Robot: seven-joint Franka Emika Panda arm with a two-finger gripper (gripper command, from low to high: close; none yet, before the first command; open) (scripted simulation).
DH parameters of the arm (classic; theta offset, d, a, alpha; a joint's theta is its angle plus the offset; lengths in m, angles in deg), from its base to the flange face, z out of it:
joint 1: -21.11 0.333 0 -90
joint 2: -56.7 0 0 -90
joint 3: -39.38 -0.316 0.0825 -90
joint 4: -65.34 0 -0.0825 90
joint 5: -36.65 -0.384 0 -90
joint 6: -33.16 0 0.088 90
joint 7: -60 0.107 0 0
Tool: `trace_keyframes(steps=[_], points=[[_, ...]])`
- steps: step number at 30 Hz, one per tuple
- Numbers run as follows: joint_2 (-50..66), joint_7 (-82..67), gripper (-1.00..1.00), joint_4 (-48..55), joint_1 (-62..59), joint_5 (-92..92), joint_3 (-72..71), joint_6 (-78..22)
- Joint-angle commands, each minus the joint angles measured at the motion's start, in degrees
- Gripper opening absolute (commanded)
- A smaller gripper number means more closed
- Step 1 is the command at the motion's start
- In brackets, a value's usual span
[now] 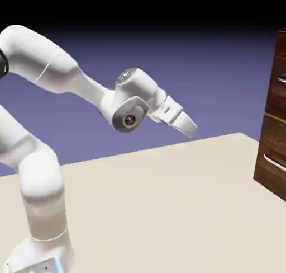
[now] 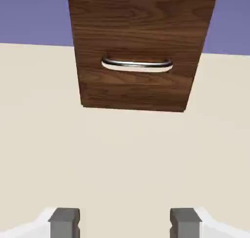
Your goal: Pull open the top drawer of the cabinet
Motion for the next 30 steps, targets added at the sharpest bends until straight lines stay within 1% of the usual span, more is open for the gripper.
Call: trace_keyframes(steps=[1,30], points=[[1.1,1.0,0.0,1.6,-0.2,2.5,-0.3,0.1],[32.8,29.6,0.0,48.2,-7.0,74.8,-9.0,1.6]])
